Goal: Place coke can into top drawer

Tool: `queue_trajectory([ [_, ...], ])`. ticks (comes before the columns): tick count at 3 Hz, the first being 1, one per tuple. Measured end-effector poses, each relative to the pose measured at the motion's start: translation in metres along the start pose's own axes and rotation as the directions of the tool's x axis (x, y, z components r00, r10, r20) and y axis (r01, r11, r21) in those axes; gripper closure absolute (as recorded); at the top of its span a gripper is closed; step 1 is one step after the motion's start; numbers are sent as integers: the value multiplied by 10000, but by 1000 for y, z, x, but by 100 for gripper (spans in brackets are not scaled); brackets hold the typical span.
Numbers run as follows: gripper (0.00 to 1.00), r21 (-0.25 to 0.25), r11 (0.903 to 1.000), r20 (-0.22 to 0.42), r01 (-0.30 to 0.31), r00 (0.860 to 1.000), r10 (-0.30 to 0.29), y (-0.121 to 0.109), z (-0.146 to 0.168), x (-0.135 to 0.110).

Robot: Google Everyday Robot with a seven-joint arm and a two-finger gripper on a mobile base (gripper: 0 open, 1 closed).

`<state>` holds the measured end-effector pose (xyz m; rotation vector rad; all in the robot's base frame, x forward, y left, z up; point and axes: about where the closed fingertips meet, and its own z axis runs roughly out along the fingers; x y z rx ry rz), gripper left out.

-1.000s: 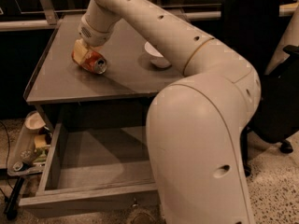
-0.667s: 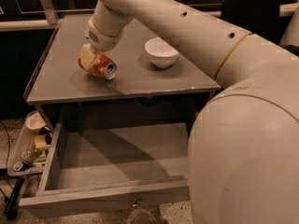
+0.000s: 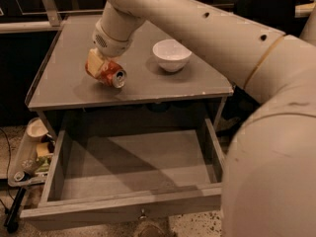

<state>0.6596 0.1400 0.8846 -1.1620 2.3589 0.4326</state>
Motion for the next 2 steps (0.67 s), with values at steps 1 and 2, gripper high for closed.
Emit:
queue_trajectory([
  [1,100,430,9937,76,-1036,9946,1033,27,-37,35],
  [2,100,561,9793,-80,-1943,9808,1950,63,-59,84],
])
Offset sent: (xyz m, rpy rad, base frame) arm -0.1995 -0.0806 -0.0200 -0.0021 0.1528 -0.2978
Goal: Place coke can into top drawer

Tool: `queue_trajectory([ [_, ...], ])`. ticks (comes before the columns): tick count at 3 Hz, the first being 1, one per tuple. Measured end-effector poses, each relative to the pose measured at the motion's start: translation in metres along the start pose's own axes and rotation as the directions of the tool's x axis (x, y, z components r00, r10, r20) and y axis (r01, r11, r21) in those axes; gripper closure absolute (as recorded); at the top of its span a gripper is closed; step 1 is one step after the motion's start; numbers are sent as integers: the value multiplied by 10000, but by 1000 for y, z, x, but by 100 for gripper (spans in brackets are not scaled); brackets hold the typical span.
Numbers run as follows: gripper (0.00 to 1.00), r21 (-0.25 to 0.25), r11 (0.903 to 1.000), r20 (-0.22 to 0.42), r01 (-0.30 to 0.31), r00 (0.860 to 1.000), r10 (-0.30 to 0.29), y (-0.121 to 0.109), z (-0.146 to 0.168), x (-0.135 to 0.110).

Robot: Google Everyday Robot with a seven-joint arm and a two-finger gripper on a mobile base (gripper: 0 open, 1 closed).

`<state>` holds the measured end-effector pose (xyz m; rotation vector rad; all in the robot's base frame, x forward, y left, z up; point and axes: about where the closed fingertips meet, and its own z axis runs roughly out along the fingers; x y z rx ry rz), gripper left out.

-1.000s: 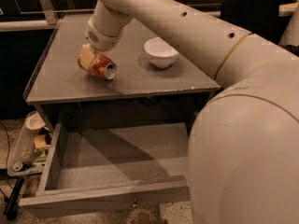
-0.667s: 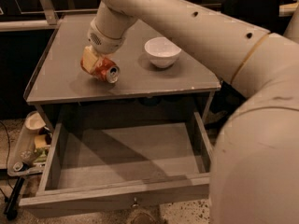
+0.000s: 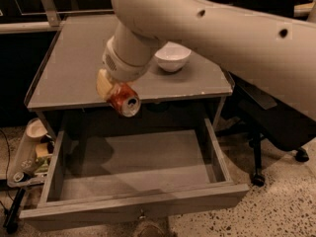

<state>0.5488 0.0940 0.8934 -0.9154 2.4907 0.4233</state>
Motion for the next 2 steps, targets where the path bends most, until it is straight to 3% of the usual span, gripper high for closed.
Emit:
queue_trajectory([
  [1,100,119,9999,-525,-29,9986,36,-1,11,28],
  [2,100,118,9999,-524,-29,9986,35,-1,11,28],
])
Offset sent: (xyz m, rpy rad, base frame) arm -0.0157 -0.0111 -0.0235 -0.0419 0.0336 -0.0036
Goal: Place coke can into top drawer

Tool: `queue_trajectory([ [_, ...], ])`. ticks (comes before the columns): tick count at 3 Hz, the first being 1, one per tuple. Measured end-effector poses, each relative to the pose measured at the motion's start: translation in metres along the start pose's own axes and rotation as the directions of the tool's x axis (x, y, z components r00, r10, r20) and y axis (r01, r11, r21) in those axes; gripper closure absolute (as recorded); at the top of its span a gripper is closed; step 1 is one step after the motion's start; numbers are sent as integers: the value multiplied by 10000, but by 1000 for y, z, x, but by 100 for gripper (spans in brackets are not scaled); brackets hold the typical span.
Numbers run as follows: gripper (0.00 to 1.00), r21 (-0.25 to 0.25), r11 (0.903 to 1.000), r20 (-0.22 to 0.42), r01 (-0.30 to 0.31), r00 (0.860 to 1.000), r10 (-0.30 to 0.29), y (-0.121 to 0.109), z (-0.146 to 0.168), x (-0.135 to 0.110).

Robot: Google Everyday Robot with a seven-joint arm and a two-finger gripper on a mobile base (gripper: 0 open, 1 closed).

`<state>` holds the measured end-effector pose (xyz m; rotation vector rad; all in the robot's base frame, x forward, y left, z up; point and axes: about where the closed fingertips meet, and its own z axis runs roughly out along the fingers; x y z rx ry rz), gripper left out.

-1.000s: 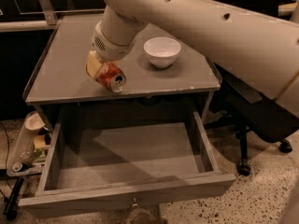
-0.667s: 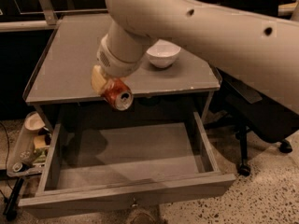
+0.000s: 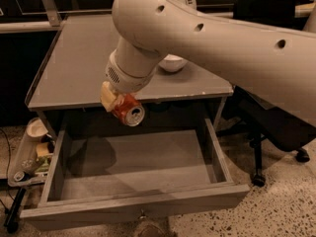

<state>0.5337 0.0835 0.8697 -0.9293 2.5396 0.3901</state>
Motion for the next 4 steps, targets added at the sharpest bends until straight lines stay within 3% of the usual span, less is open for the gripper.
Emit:
queue_trajectory([
  [1,100,-82,9983,-149,-578,9982,577,5,4,23],
  [2,100,-356,9816,-235,-1874,9821,1867,11,19,68],
  [3,100,-575,9497,-372,-3077,9513,3060,4,57,111],
  [4,100,-609,9225,-328,-3812,9245,3798,-9,94,129],
])
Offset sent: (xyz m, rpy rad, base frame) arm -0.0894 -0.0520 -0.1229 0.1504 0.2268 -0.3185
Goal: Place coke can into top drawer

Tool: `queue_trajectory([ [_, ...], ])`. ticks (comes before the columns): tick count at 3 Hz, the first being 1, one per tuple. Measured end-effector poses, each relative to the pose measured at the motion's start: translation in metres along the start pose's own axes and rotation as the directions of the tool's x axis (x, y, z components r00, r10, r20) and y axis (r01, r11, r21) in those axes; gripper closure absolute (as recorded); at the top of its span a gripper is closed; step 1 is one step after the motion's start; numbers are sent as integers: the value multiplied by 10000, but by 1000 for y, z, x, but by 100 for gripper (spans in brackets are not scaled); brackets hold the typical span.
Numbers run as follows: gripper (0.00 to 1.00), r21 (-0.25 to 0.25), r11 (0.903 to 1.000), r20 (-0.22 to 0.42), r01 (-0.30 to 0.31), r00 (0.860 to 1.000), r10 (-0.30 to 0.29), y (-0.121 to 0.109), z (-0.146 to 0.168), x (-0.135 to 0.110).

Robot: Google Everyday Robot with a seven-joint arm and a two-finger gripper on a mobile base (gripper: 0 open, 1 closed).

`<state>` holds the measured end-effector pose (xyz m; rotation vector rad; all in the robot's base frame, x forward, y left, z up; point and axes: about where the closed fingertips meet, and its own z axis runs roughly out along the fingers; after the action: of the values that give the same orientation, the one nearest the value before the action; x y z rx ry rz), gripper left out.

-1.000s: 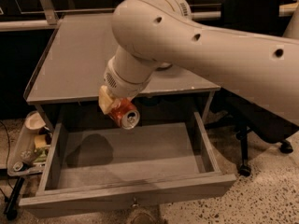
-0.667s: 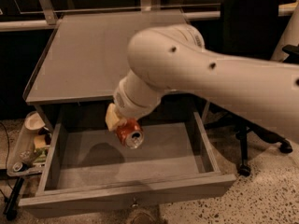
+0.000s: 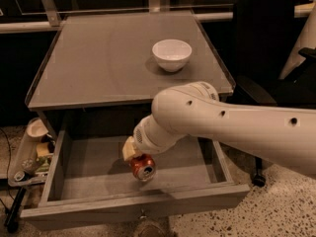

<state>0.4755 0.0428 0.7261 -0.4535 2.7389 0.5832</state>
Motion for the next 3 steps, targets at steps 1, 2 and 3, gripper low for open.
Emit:
queue_trajectory([
  [1,100,-13,9996,59,-292,9996,292,-19,32,-9],
  [2,100,-127,9983,91,-578,9983,579,-31,62,-13],
  [3,100,-200,9972,102,-715,9974,717,-37,84,-17],
])
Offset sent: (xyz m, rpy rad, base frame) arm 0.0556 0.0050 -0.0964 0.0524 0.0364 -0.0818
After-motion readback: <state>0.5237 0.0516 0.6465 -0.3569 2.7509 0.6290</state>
